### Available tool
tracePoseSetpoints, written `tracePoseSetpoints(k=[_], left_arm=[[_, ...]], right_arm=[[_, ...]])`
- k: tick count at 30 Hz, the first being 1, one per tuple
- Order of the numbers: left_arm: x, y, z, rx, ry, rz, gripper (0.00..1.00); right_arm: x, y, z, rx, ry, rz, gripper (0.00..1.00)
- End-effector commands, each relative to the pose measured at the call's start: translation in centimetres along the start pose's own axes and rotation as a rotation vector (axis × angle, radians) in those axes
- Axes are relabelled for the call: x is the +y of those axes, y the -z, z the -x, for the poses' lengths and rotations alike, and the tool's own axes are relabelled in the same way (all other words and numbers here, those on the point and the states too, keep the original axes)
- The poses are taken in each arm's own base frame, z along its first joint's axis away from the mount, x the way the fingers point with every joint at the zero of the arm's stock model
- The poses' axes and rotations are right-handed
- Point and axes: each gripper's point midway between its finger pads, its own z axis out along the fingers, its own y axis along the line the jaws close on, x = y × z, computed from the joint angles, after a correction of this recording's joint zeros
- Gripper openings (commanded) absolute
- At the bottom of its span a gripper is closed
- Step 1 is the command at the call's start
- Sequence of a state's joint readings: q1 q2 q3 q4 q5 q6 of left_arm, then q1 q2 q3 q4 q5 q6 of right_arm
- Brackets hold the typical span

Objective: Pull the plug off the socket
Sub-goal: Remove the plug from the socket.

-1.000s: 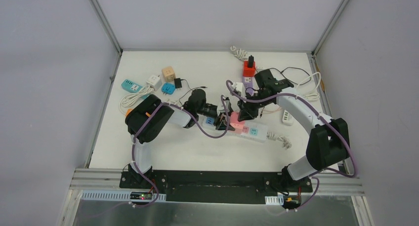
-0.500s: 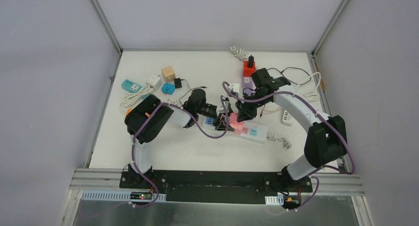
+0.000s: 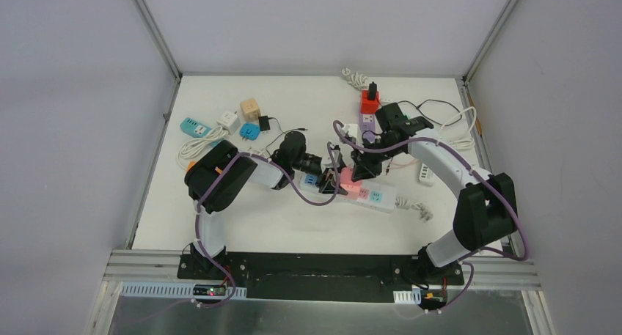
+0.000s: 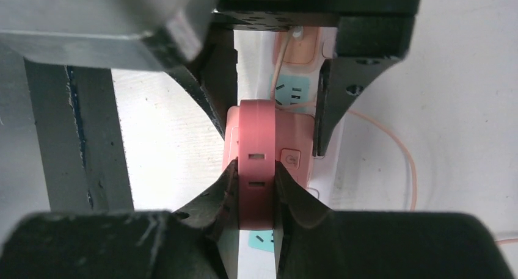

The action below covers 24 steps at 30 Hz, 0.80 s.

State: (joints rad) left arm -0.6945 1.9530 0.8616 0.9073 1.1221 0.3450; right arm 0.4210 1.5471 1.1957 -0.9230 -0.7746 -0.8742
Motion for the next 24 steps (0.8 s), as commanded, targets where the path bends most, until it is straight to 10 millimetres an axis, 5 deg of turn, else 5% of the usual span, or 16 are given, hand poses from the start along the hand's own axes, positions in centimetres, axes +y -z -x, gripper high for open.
tracePoseSetpoints(k=[1,8,12,18,24], left_arm=[[0.1,0.0,-0.8,0.039,0.011,0.023,0.0],[0.1,0.0,-0.9,0.042,0.012,0.024,0.0],[0.1,0.0,-0.9,0.042,0.012,0.025,0.0],[0.2,0.0,-0.9,0.042,0.013,0.026,0.0],[0.1,0.0,-0.8,0.042,0.013,0.025,0.0]], right_arm=[[3.8,-1.3,1.6,-0.028,0.073,0.154,0.0],[-3.1,1.6,0.3,-0.018,-0.087,-0.168,0.0],[-1.5,1.2,0.6,-0.03,-0.007,-0.116,0.0],[5.5,-1.0,1.2,-0.001,0.159,0.198,0.0],[0.5,0.0,1.5,0.003,0.035,-0.024,0.0]])
